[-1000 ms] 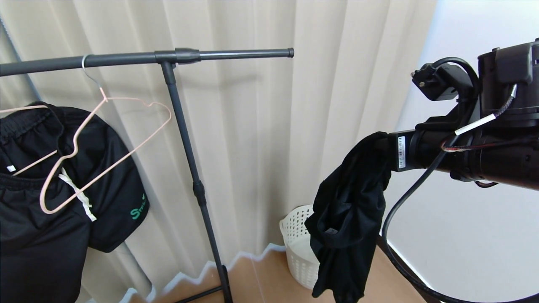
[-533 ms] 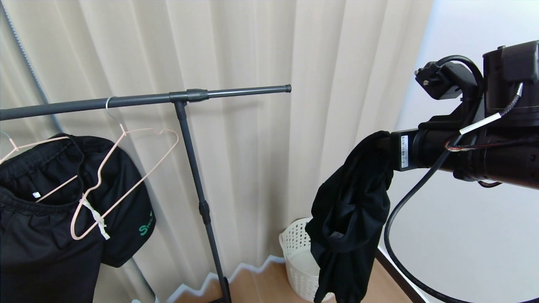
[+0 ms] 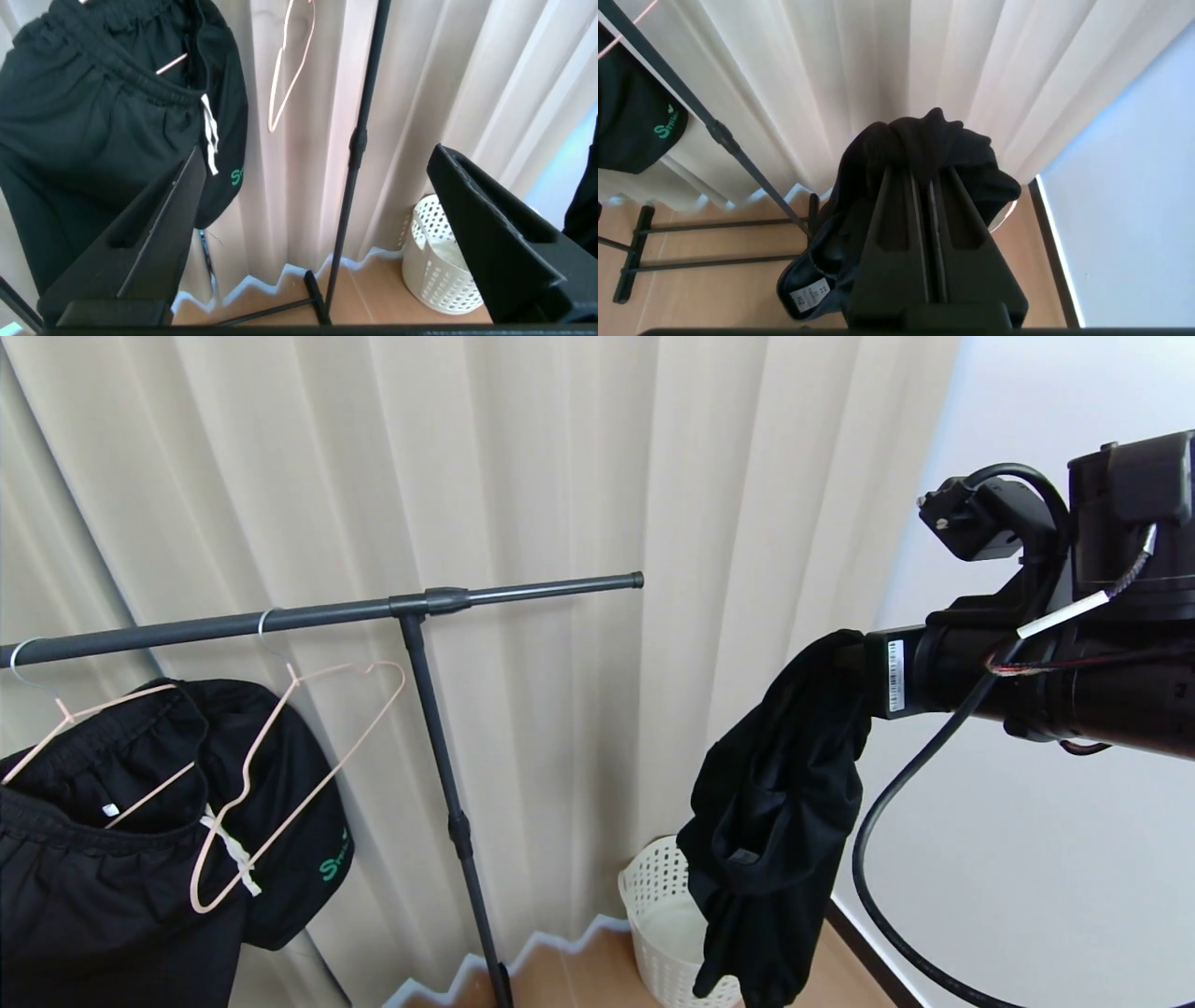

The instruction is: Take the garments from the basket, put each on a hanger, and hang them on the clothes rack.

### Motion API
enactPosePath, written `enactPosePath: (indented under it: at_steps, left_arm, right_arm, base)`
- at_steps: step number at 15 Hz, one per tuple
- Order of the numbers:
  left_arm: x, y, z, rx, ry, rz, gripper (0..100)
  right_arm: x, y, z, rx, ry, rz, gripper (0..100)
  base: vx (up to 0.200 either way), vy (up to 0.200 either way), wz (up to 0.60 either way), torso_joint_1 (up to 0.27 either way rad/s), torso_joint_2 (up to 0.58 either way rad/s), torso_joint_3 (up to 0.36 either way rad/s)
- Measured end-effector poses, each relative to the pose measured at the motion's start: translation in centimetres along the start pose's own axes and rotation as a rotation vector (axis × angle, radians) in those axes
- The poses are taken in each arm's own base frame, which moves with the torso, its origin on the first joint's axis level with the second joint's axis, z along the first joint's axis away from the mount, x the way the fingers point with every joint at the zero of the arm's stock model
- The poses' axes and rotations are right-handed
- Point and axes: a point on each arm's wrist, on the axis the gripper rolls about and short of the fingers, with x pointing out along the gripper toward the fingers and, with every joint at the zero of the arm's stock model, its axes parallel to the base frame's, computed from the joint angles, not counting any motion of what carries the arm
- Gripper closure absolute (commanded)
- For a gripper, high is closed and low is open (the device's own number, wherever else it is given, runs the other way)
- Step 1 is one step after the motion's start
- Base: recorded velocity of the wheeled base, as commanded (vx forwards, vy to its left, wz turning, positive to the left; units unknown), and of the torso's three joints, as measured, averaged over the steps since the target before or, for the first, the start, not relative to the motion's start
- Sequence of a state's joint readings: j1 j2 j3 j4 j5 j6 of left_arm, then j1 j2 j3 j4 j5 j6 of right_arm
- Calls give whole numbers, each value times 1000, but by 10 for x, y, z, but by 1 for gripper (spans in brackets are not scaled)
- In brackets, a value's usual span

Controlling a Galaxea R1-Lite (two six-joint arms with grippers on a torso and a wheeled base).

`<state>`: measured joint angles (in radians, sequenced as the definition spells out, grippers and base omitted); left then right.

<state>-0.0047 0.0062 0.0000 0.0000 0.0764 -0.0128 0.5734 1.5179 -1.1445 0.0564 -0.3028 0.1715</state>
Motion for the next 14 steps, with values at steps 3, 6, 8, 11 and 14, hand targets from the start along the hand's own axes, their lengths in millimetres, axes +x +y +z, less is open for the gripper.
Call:
enactPosePath:
  at_steps: [3,6,8,11,14]
  left_arm:
    - [0,0,0,0,0,0,0]
    - [0,0,0,0,0,0,0]
    - [0,0,0,-1,0,0,0]
    - [0,0,0,0,0,0,0]
    - [0,0,0,-1,0,0,0]
  right_arm:
    - [0,0,0,-1,0,-1,100]
    - [0,0,-1,-18,-4,0,100]
    - [2,0,-3,-22,-31,4,100]
    - [3,0,-7,-30,-41,5,100]
    - [4,0,-8,-32,-36,5,100]
  base:
    - [0,0,0,146,-323,-178]
    - [0,0,200,19,-29,-19]
    - [0,0,600,12,-2,5]
    - [0,0,600,2,-2,-1]
    - [0,0,400,8,2,-2]
